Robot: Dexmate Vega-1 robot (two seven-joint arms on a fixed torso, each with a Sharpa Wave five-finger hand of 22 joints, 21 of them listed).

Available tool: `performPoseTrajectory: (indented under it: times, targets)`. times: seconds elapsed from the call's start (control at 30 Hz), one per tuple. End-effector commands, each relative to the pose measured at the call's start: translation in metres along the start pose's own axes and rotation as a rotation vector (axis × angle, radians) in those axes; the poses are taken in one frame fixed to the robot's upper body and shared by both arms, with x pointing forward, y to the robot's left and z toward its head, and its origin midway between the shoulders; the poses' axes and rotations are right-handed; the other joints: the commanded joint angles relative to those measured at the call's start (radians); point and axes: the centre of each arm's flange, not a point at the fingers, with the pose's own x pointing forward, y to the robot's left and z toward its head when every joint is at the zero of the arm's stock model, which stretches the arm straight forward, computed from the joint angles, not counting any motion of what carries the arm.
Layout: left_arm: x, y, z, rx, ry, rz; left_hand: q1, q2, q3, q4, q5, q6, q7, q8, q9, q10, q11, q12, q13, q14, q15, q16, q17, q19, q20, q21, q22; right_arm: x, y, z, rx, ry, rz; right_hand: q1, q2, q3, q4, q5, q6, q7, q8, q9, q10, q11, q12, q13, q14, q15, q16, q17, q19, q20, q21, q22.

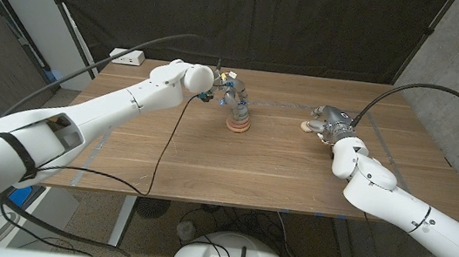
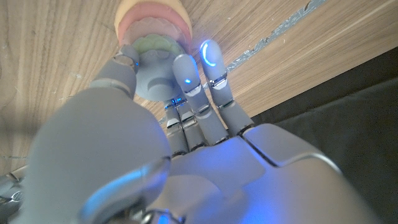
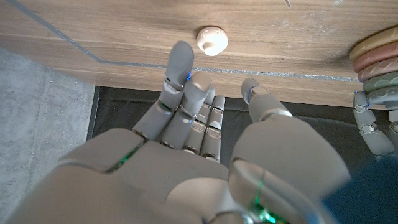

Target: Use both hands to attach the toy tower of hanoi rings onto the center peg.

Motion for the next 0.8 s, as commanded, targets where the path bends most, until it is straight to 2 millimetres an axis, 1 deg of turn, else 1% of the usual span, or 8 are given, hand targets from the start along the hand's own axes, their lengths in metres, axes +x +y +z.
performPoseTrajectory:
  times: [0.03,0.1,0.2,0.27,0.37,0.57,0.8]
  targets:
    - [-0.003,0.004,0.006,0.048,0.02,0.0,-0.026,-0.009,-0.018,0.004,-0.008,-0.053,0.013,-0.005,-0.004,-0.06,0.01,-0.006,0.007,-0.011,-0.035,-0.009,-0.017,-0.012,-0.121,-0.005,-0.007,-0.004,-0.001,-0.001,0.0,0.002,0.001,-0.004,0.008,0.008,-0.001,0.004,0.013,0.003,-0.003,0.003,0.007,-0.002,0.0,0.004,0.009,-0.027,0.007,0.003,0.013,-0.064,0.006,0.004]
    - [-0.004,0.005,0.007,0.055,0.025,-0.001,-0.032,-0.012,-0.023,0.003,-0.009,-0.084,0.021,-0.007,-0.008,-0.095,0.017,-0.009,0.008,-0.016,-0.035,-0.009,-0.019,-0.024,-0.121,-0.01,-0.013,-0.004,-0.001,-0.001,-0.001,0.002,0.002,-0.004,0.008,0.008,-0.001,0.004,0.014,0.003,-0.002,0.003,0.008,-0.001,0.0,0.004,0.01,-0.027,0.007,0.004,0.012,-0.064,0.005,0.003]
    - [-0.004,0.005,0.008,0.061,0.031,-0.008,-0.045,-0.016,-0.031,0.005,-0.01,-0.129,0.03,-0.008,-0.013,-0.141,0.039,-0.011,0.007,-0.03,-0.034,-0.013,-0.022,-0.036,-0.12,-0.015,-0.021,-0.004,-0.001,-0.001,0.0,0.005,0.0,-0.004,0.008,0.009,-0.001,0.004,0.014,0.003,-0.003,0.003,0.007,-0.001,0.0,0.004,0.01,-0.027,0.008,0.004,0.011,-0.064,0.004,0.003]
    - [-0.004,0.005,0.008,0.065,0.034,-0.017,-0.049,-0.015,-0.034,0.005,-0.01,-0.149,0.035,-0.008,-0.015,-0.164,0.044,-0.012,0.006,-0.038,-0.034,-0.017,-0.024,-0.042,-0.12,-0.017,-0.024,-0.005,-0.002,-0.002,0.001,0.004,0.0,-0.004,0.008,0.009,-0.001,0.004,0.014,0.002,-0.002,0.004,0.008,-0.002,0.0,0.005,0.012,-0.027,0.009,0.005,0.012,-0.064,0.005,0.003]
    - [-0.004,0.005,0.009,0.071,0.039,-0.03,-0.062,-0.016,-0.04,0.009,-0.012,-0.18,0.042,-0.009,-0.019,-0.191,0.059,-0.01,0.005,-0.053,-0.034,-0.022,-0.025,-0.057,-0.118,-0.023,-0.028,-0.005,-0.002,-0.002,-0.001,0.003,0.0,-0.004,0.008,0.009,-0.001,0.004,0.017,0.003,-0.001,0.004,0.008,-0.002,0.0,0.005,0.011,-0.027,0.009,0.005,0.013,-0.064,0.006,0.004]
    - [-0.007,0.005,0.009,0.072,0.047,-0.034,-0.071,-0.015,-0.043,0.011,-0.014,-0.183,0.044,-0.002,-0.022,-0.198,0.06,-0.004,0.003,-0.064,-0.034,-0.023,-0.024,-0.063,-0.119,-0.025,-0.031,-0.006,-0.002,-0.002,-0.001,0.003,0.002,-0.005,0.008,0.009,-0.001,0.004,0.016,0.002,-0.002,0.004,0.007,-0.003,-0.001,0.005,0.01,-0.027,0.008,0.002,0.014,-0.064,0.006,0.004]
    - [-0.017,0.004,0.003,0.054,0.063,-0.019,-0.074,-0.009,-0.044,0.009,-0.015,-0.174,0.046,0.008,-0.026,-0.182,0.053,0.008,0.001,-0.069,-0.034,-0.022,-0.022,-0.064,-0.121,-0.024,-0.033,-0.006,-0.004,-0.001,-0.001,-0.008,-0.005,-0.006,0.009,0.009,-0.001,0.004,0.019,0.002,-0.001,0.004,0.01,-0.003,-0.001,0.004,0.017,-0.027,0.015,0.007,0.016,-0.064,0.007,0.005]
